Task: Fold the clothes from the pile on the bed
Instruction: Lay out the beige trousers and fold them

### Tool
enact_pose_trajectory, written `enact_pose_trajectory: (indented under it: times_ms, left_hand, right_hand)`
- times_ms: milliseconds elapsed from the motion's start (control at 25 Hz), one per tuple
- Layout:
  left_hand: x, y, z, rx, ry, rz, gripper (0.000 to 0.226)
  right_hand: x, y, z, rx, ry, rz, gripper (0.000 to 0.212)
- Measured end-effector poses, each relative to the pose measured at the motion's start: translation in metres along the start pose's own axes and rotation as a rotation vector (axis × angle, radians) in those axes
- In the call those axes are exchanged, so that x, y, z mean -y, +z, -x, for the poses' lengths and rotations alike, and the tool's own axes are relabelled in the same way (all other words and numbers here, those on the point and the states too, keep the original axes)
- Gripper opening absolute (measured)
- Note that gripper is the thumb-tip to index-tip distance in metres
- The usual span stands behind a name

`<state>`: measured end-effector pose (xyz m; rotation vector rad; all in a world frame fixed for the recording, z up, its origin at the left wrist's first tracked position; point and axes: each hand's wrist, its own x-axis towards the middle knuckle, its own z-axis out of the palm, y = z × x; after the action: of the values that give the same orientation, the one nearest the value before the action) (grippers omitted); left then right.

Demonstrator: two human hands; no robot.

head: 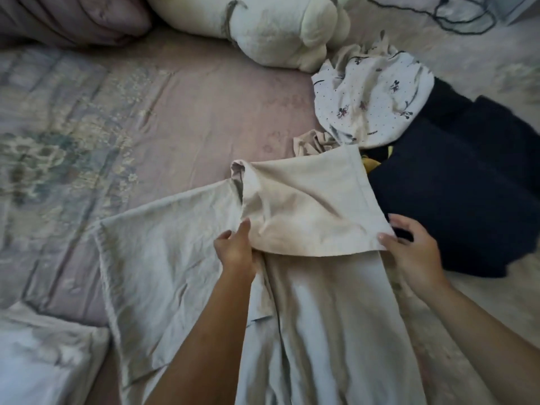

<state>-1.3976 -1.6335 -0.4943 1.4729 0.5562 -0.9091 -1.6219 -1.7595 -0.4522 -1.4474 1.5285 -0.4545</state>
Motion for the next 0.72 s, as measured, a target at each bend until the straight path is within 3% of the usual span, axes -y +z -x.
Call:
enact_pose_trajectory:
  times_ms: [160, 320, 440, 600, 720]
  left_hand:
    - [0.027, -0.033, 0.02, 0.043, 0.166, -0.168, 0.043]
    - [0.078, -0.063, 0.056, 0.069, 0.231, -0.678, 0.03]
    - [0.088, -0.07, 0.052, 0.123, 0.27, -0.742, 0.034]
    - [0.082, -0.068, 0.043, 0.231, 0.363, -0.872, 0.034]
    - [0.08, -0.071, 0.042, 0.219, 0.372, -0.911, 0.034]
  right_hand:
    - [-0.018, -0.012, 0.0, 0.023, 0.067, -0.007, 0.036]
    - [-0.04, -0.018, 0.004, -0.068, 0.205, 0.122, 0.044]
    - [-0.048, -0.018, 0.003, -0.026, 0.273, 0.185, 0.042]
    - [-0.051, -0.013, -0.004, 0.057, 0.311, 0.242, 0.021]
    - [-0.053, -0.007, -0.003, 0.139, 0.403, 0.226, 0.009]
